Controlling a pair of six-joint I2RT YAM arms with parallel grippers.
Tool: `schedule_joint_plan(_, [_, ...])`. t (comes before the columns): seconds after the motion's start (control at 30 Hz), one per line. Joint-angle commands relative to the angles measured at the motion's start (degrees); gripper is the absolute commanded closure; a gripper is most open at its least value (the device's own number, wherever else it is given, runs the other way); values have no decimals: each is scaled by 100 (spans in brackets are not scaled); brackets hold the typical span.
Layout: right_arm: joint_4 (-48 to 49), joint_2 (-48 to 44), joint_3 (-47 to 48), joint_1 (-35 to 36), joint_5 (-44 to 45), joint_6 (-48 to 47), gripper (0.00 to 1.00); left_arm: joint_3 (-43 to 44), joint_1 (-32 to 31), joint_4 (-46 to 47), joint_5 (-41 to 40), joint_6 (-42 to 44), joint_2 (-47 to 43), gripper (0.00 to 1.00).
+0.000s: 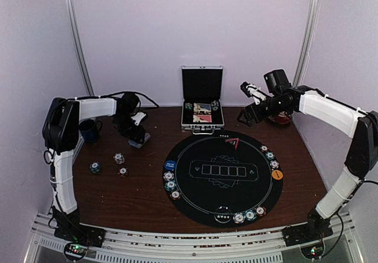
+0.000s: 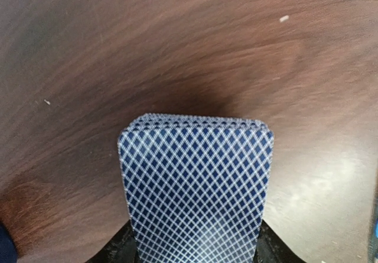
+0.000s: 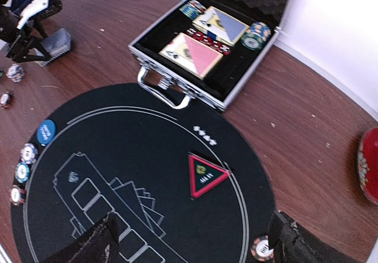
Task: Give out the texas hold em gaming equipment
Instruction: Pick up the face-down deck piles from the center of the board.
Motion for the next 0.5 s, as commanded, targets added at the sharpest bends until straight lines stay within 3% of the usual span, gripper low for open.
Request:
schedule_joint_plan(0.0, [-35,397,377,200,-1031,464,11,29,-149,-3,227,88,-563,43])
schedule_joint_plan(0.27, [418,1338,1001,224,-2400,1194,11,35,-577,-45,287,108,-954,42])
schedule_joint_plan(0.47, [1550,1763,862,247,-3119,2271,13,104,-993,-45,396,58,-1131,42])
